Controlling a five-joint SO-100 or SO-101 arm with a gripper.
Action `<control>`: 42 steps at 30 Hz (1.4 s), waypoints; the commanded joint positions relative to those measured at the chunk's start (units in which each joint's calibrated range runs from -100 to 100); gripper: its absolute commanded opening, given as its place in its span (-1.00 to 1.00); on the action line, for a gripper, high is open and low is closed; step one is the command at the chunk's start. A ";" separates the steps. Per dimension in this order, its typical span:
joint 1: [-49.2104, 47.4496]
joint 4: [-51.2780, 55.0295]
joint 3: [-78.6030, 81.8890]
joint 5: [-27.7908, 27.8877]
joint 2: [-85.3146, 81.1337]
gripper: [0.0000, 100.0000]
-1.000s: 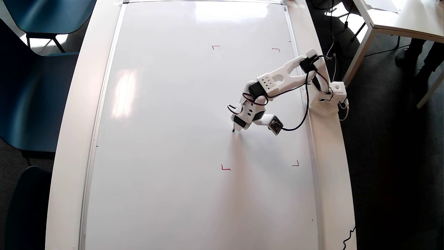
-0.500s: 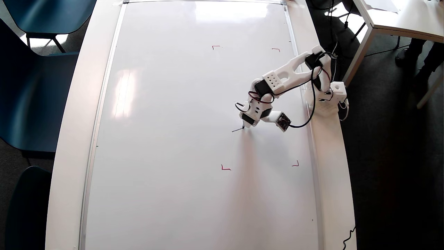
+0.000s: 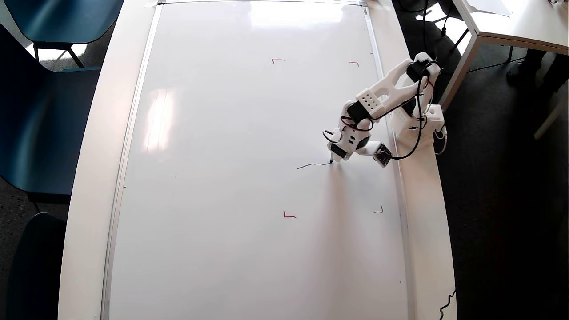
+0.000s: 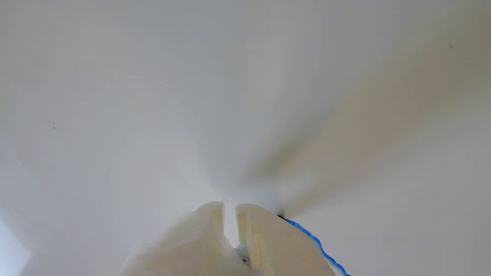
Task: Draw on a whiteboard a robot head using a pen attached to the gripper
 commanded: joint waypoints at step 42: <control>13.28 1.01 18.71 -2.88 -11.70 -0.97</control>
